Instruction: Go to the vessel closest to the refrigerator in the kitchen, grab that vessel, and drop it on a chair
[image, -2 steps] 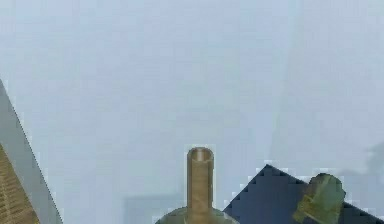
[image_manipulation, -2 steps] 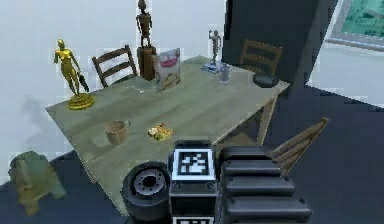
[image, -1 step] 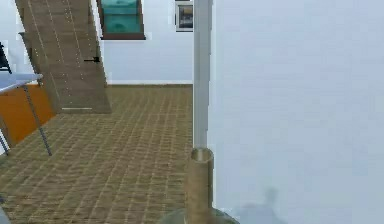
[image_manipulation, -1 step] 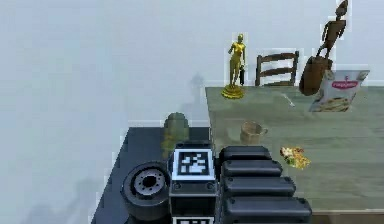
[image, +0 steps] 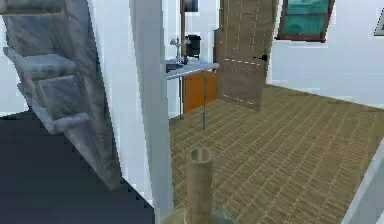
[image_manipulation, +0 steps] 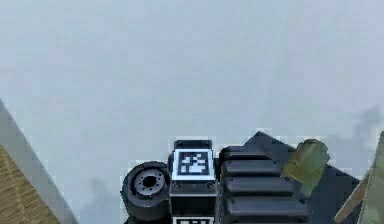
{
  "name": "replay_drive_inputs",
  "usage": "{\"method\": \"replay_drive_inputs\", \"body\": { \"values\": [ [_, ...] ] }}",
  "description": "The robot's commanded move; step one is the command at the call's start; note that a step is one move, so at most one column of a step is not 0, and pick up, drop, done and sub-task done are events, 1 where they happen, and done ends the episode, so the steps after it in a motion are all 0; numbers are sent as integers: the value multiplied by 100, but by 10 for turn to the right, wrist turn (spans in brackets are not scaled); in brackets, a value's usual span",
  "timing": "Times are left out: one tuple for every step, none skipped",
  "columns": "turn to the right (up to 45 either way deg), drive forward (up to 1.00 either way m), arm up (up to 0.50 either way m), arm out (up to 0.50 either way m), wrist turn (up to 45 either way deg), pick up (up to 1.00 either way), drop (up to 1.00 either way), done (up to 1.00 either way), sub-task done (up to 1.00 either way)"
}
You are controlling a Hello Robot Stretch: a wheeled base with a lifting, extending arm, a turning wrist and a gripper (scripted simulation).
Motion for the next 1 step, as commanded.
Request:
{"method": "replay_drive_inputs", "body": {
  "values": [
    [-390,0,0,0,0,0,0,0,0]
  ]
}}
